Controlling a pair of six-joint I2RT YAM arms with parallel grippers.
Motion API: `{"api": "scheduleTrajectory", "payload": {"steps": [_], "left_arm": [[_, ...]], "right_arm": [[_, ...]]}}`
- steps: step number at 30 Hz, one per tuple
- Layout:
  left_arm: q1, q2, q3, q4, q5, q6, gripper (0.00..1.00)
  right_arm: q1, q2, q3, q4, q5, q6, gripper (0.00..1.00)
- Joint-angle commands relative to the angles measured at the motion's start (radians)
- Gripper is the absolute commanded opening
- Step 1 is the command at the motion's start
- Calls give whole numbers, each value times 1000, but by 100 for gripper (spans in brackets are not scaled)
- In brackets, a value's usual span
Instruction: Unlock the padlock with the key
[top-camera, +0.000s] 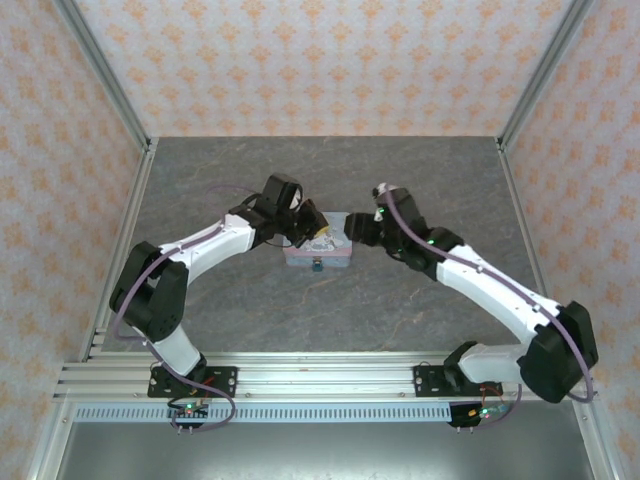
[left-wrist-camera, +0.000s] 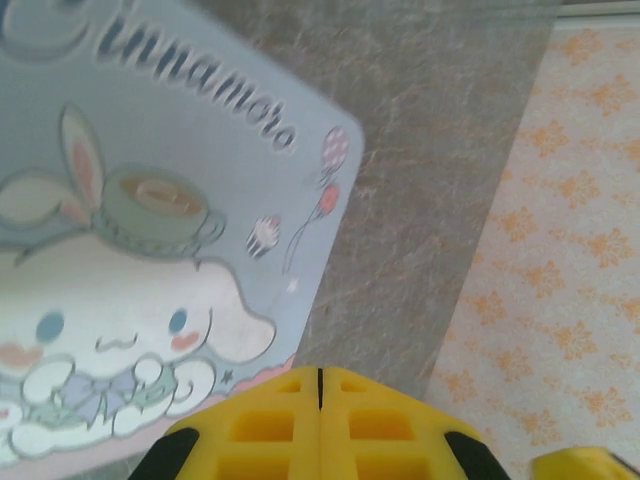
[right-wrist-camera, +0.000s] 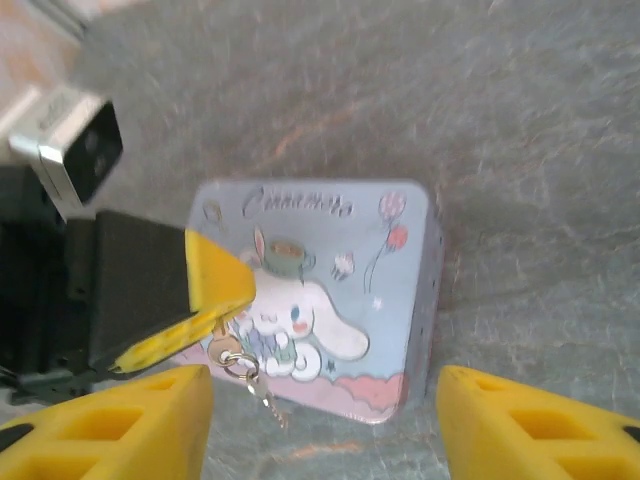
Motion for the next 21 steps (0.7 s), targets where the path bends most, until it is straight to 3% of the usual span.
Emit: {"api": "scheduleTrajectory", "payload": {"steps": [1, 8, 14, 21], "left_arm": [[20, -59, 31, 147, -18, 153, 0], [33, -128, -13, 360, -39, 319, 0], [35, -146, -86, 587, -85, 241, 0], [36, -135, -138, 725, -148, 138, 0]], "right_arm": [[-53, -22, -56, 129, -128, 191, 61], [-91, 88, -114, 564, -300, 509, 61], [-91, 193, -113, 844, -333, 652, 58], [-91, 224, -111, 971, -301, 673, 52]]}}
